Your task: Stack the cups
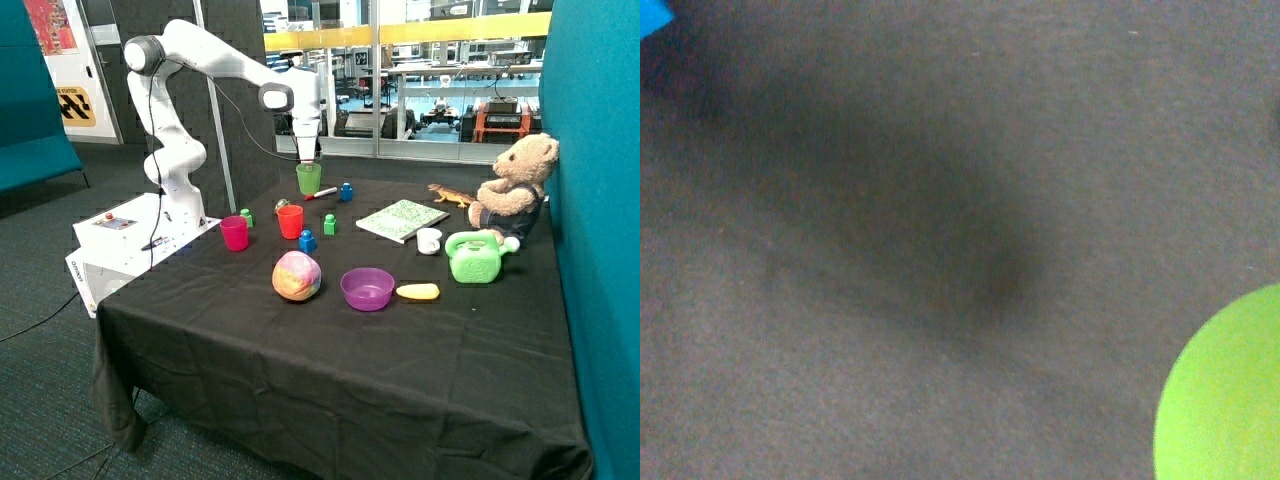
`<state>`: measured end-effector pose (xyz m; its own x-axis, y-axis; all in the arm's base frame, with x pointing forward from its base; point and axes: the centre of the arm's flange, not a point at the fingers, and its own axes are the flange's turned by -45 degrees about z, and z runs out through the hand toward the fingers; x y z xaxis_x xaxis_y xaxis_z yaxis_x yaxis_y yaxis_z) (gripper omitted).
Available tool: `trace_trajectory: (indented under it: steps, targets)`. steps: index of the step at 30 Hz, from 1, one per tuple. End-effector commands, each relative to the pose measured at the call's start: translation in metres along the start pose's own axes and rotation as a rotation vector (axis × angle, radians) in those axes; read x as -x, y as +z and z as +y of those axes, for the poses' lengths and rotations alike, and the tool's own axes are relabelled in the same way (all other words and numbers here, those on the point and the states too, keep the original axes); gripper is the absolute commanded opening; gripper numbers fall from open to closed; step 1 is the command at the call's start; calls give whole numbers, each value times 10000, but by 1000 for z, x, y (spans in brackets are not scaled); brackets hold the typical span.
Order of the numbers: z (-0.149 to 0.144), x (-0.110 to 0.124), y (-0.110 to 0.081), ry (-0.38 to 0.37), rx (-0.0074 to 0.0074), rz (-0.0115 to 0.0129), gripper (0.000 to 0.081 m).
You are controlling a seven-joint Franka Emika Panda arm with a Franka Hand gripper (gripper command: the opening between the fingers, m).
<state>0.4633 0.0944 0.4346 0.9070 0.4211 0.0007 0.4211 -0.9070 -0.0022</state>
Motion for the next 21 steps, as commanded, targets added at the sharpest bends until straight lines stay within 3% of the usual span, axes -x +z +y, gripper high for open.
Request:
trace_trajectory:
  steps: [1,14,21]
  targets:
    - [19,8,-18,1403,22,-6,0]
    - [28,40,-25,3220,23,-4,0]
    - [35,59,-24,3681,23,-3,0]
